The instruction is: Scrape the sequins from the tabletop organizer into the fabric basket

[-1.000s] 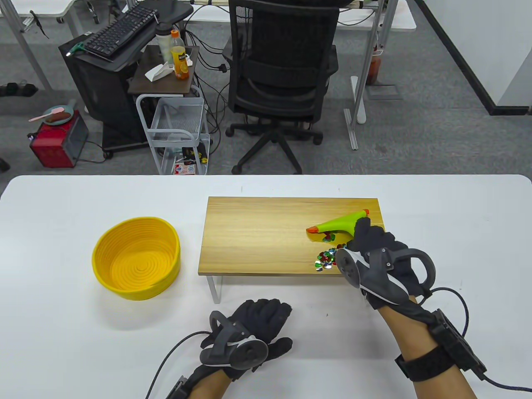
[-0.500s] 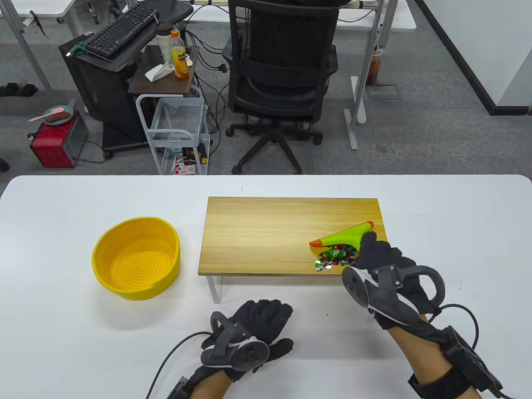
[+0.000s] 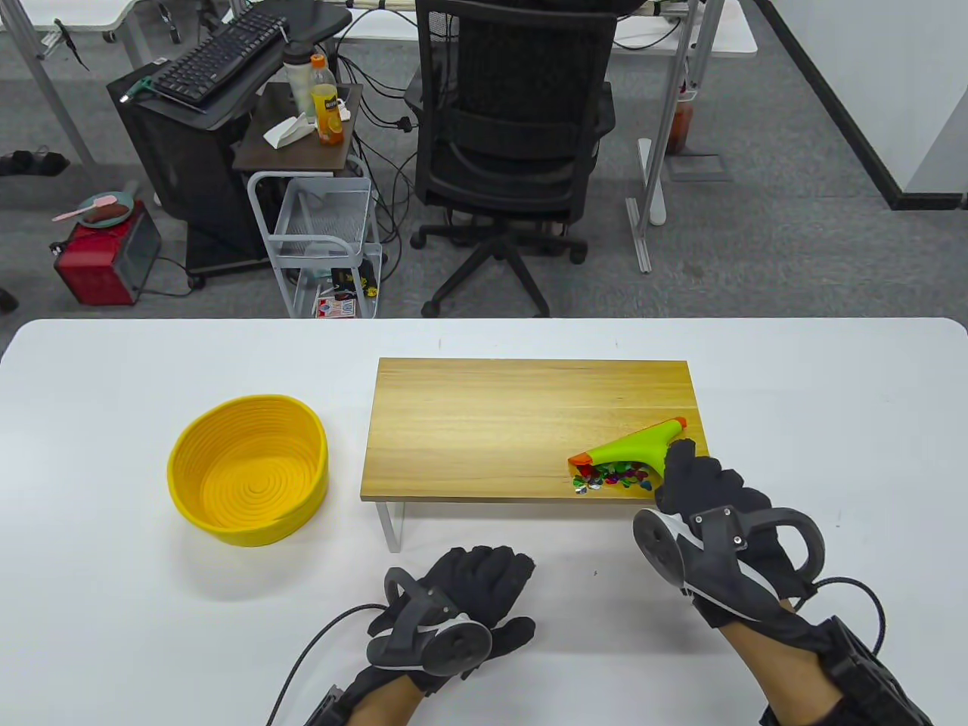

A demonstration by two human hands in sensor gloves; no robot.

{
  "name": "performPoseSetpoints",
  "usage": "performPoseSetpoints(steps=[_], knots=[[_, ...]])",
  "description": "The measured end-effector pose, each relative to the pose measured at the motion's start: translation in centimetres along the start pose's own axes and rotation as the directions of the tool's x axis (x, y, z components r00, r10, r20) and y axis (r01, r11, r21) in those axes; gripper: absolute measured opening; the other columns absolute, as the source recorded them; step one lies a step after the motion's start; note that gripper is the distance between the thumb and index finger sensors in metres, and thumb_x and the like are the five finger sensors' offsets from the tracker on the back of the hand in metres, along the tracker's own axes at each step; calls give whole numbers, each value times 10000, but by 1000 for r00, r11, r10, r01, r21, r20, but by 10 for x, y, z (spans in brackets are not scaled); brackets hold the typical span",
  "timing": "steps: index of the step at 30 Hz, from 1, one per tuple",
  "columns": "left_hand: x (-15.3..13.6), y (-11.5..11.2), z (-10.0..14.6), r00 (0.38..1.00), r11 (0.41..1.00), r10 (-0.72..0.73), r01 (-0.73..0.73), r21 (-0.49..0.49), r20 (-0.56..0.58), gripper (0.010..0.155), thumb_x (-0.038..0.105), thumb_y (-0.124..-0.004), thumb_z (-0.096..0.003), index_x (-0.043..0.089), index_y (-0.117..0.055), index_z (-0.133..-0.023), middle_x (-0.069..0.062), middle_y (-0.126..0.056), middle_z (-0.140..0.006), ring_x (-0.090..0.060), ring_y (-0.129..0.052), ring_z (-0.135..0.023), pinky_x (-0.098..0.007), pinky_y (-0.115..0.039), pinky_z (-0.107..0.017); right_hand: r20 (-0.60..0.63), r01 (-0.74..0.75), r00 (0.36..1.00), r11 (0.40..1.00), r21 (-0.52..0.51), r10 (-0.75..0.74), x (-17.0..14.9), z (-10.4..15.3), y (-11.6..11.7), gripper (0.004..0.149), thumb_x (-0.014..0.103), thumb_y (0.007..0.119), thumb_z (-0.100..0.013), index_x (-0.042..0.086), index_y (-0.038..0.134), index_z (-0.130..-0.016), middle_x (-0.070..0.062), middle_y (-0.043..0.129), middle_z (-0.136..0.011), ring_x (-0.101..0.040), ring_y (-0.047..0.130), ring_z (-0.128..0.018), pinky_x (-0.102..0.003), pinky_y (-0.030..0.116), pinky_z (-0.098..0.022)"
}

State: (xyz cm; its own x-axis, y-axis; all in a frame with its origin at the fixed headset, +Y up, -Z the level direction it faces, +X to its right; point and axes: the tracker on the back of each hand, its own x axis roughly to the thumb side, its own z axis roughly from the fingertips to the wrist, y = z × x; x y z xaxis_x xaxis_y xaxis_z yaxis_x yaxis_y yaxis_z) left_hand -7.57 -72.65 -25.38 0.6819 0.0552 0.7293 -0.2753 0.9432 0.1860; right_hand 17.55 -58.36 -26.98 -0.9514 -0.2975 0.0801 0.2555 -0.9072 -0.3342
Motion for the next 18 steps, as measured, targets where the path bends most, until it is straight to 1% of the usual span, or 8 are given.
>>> performPoseSetpoints(steps=[6, 11, 13, 18], knots=[[0, 0, 0, 1000, 1000, 1, -1, -1, -2, 761, 689, -730, -406, 172, -681, -962, -154, -861, -941, -391, -936, -752, -624, -794, -533, -20, 102, 994, 993, -51, -103, -8, 11, 6, 600, 347, 675, -585, 9, 575, -1071, -235, 825, -914, -356, 978, -574, -395, 871, -396], [-1, 0, 0, 1000, 1000, 1, -1, -3, -6, 759, 689, -728, -407, 174, -679, -963, -156, -860, -940, -392, -935, -753, -624, -793, -534, -17, 226, 973, 970, -94, -228, -20, 17, 21, 635, 341, 650, -576, 7, 485, -1090, -256, 750, -942, -371, 986, -621, -408, 898, -430], [-1, -1, 0, 1000, 1000, 2, -2, -4, -9, 759, 688, -729, -407, 172, -681, -962, -154, -861, -940, -392, -936, -751, -624, -794, -532, -21, 269, 961, 953, -137, -275, -25, 20, 28, 639, 333, 637, -577, 5, 454, -1093, -261, 725, -952, -369, 984, -623, -411, 896, -434], [-2, -1, 0, 1000, 1000, 2, -3, -7, -16, 758, 687, -730, -407, 173, -681, -962, -158, -860, -941, -393, -936, -750, -625, -793, -532, 4, 343, 937, 918, -198, -349, -34, 28, 45, 664, 325, 664, -569, 3, 422, -1097, -254, 682, -977, -359, 952, -638, -417, 867, -455]])
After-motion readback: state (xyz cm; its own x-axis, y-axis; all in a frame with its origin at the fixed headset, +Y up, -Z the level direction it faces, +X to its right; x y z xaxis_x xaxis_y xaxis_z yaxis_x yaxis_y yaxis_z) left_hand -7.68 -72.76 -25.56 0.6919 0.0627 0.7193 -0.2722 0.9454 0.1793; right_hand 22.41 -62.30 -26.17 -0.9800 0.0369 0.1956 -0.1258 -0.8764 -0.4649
